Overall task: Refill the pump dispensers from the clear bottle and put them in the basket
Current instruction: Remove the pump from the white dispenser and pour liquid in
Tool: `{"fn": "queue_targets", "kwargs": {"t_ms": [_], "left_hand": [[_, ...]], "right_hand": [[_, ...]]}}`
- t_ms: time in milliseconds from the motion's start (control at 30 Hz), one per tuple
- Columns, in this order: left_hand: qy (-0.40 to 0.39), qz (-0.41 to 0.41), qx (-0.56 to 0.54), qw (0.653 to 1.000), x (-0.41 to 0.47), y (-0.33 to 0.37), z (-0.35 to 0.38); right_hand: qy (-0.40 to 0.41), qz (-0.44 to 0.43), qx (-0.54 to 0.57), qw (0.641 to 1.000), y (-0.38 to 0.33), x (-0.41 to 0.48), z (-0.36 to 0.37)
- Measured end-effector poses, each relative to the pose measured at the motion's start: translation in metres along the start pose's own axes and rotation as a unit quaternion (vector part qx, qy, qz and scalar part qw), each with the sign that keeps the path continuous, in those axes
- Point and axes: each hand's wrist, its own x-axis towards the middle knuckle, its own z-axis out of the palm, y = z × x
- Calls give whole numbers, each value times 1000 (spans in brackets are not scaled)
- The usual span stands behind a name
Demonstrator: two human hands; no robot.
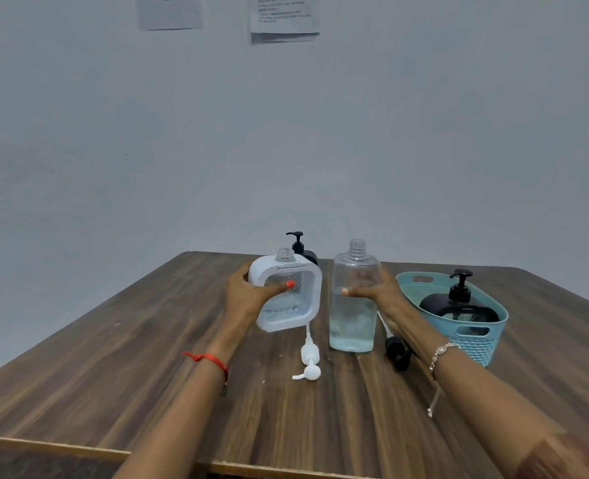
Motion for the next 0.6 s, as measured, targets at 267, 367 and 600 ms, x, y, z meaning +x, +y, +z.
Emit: {"fn": "queue_targets", "kwargs": {"t_ms": [267, 367, 600], "left_hand": [[-15, -26, -47, 998, 0, -7, -2], [-13, -30, -57, 998, 2, -8, -5], [4, -19, -71, 997, 6, -10, -18]], "right_hand": [[-72, -9, -24, 997, -11, 8, -12], [71, -148, -137, 977, -32, 3, -1], [3, -539, -479, 693, -7, -28, 30]]}}
